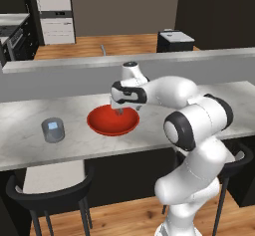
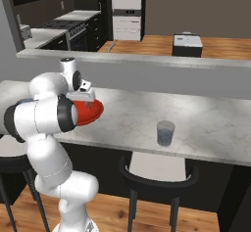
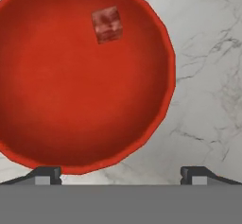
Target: There are four ice cubes in the ice bowl. Place two ice cubes in each glass of water.
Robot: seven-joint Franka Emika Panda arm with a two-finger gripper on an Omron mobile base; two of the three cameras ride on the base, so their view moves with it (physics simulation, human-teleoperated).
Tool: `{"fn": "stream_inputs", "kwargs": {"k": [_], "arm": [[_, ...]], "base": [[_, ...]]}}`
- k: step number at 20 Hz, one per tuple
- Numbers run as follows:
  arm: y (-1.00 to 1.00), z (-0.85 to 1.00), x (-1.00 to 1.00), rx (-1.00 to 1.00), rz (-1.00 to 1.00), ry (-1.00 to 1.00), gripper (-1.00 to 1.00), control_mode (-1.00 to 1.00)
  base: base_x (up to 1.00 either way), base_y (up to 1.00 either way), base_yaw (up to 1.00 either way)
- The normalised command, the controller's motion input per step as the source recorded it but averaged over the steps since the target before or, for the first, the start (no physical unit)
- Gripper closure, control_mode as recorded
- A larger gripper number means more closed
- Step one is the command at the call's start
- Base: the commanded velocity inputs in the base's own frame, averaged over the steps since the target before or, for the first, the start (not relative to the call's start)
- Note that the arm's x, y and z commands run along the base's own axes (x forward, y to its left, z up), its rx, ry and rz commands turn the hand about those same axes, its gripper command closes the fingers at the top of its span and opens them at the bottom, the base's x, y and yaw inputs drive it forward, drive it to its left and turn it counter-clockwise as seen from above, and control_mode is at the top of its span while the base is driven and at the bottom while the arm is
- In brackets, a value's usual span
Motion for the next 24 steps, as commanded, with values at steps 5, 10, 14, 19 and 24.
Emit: {"fn": "stream_inputs", "kwargs": {"k": [5, 10, 14, 19, 24], "arm": [[0.06, -0.22, 0.29, -0.03, -0.05, 0.03, -1.0, -1.0], [0.13, -0.16, 0.37, -0.03, -0.05, 0.0, -1.0, -1.0], [0.1, -0.2, 0.28, -0.02, -0.04, 0.0, -1.0, -1.0], [0.03, -0.18, 0.26, -0.03, -0.05, 0.01, -1.0, -1.0], [0.0, -0.08, 0.11, -0.04, -0.05, 0.01, -1.0, -1.0]], "base": [[0.0, 0.0, 0.0], [0.0, 0.0, 0.0], [0.0, 0.0, 0.0], [0.0, 0.0, 0.0], [0.0, 0.0, 0.0]]}}
